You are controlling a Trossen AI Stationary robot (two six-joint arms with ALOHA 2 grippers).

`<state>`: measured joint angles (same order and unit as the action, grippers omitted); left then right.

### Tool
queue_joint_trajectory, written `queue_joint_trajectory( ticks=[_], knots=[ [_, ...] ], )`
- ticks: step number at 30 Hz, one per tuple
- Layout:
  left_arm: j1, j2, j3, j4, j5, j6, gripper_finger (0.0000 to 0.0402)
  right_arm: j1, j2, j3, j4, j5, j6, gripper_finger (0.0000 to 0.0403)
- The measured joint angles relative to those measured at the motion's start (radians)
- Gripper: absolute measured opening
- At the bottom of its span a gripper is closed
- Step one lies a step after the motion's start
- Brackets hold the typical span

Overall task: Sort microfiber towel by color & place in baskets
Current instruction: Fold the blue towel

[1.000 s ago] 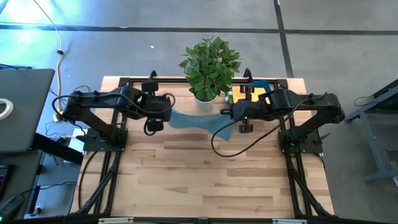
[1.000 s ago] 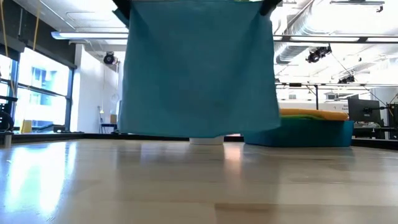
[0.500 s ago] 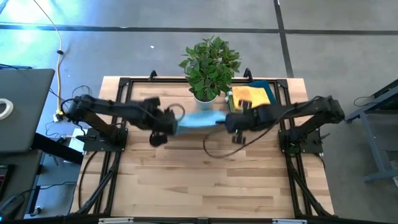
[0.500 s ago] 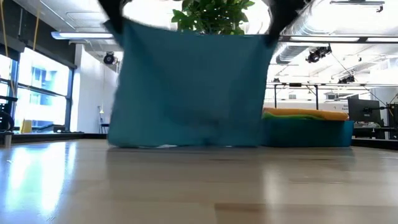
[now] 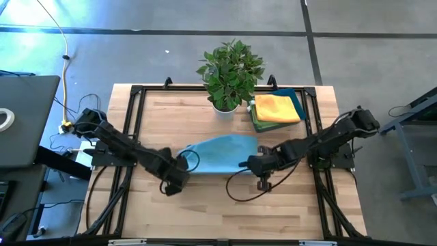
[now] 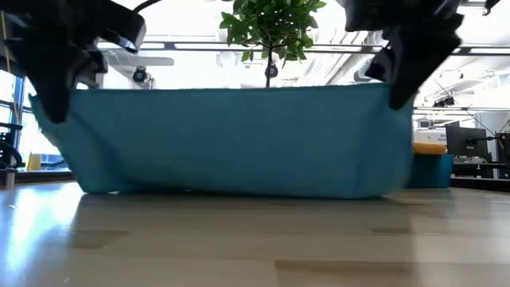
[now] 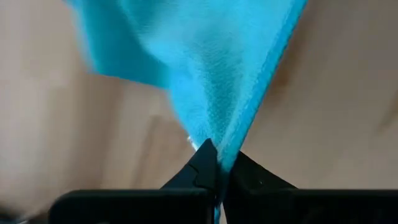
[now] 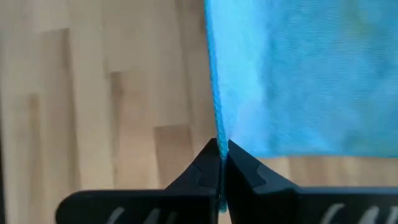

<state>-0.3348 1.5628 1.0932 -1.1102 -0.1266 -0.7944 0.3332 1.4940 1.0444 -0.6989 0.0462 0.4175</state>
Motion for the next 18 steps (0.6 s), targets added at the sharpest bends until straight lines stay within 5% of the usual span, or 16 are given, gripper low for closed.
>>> queue_joint_trajectory(
  ticks=[10,18],
  knots=[
    [-0.132,0.064,-0.086,0.320,0.068,-0.177,0.0000,0.077,0.000,-0.105,0.206,-0.047,0.147,0.0000],
    [-0.156,0.167,-0.057,0.416,0.293,-0.226,0.0000,0.099,-0.004,-0.111,0.193,-0.171,0.011,0.0000]
  ],
)
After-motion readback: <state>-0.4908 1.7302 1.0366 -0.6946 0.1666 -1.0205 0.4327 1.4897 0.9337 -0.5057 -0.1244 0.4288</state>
